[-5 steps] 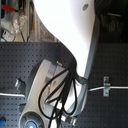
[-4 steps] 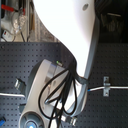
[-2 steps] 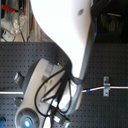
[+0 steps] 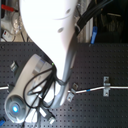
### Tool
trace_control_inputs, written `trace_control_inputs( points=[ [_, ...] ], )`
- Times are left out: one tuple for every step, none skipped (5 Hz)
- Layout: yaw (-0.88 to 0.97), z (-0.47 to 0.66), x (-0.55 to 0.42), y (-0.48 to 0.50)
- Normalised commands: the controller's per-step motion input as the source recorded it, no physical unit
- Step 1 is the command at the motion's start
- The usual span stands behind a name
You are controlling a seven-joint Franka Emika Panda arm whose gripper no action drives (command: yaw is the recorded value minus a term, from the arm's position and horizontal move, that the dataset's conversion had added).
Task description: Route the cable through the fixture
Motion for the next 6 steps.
trace_control_inputs(
  points=[
    [0.73, 0.30, -0.420, 0.009],
    [0.83, 0.24, -0.307, 0.078],
    [0.80, 0.32, -0.249, 0.160],
    [0.78, 0.14, -0.251, 0.186],
    [0.71, 0.04, -0.204, 0.262],
    [0.60, 0.06, -0.044, 0.336]
  ],
)
